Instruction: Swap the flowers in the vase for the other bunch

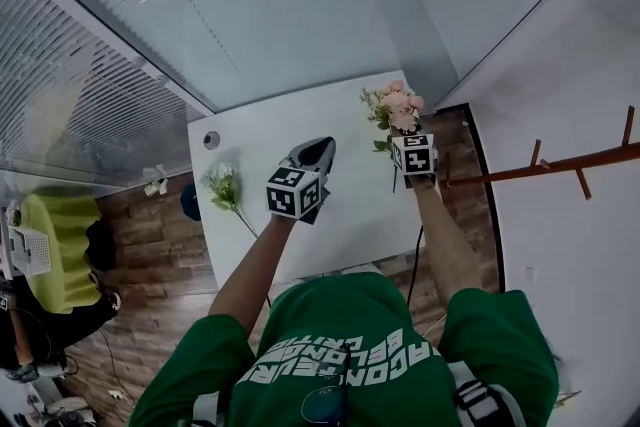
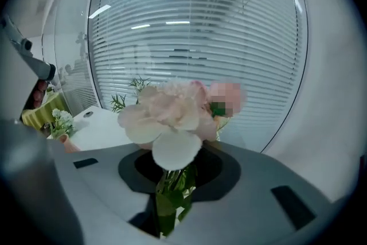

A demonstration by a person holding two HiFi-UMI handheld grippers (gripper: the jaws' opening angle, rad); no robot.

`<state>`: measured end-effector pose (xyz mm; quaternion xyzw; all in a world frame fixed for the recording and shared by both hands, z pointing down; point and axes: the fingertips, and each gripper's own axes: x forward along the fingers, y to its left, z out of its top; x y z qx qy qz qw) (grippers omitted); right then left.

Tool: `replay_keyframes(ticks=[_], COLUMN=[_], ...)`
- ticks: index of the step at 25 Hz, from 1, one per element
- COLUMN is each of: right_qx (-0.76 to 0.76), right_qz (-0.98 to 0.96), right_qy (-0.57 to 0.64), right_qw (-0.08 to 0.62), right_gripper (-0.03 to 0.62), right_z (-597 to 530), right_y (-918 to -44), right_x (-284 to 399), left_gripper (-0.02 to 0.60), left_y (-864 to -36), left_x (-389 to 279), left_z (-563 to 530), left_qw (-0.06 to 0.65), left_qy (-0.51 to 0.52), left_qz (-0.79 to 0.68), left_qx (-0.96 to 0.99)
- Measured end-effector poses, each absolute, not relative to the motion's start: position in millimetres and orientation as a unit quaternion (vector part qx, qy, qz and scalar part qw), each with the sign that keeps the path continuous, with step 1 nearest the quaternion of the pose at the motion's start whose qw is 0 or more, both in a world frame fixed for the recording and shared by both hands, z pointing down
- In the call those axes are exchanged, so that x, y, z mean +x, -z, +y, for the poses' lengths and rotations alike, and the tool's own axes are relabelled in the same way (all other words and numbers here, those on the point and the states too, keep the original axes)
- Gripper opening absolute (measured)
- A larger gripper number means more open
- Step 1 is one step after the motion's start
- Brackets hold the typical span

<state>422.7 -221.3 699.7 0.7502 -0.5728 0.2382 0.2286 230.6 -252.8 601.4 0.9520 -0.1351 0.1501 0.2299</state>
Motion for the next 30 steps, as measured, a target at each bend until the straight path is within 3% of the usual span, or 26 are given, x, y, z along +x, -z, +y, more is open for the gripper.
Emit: replay_keyframes(ticks=[17,25,30], right_qx=[0.75,0.739,0.733], right_qz=[-0.642,-0.664,-0.671], right_qy=[-0.066,-0.022,-0.015], right_qw=[0.145,0.118,0.11], right_gripper=[0.098,0.098,0.098], right_z=[-284,-299,-299], right_y=[-521,-466,-475], right_x=[324,280,260], left_gripper=[0.002,0.002,0.002], left_y=[-515,-499,-511], left_x=[130,75,53], left_z=[-319,-328,-325], left_qw=[0.163,0.163,0.164], left_qy=[-0.08,-0.062,-0.056], left_qz=[-0.205,-0.238,-0.249], left_qx=[0.962,0.955,0.953])
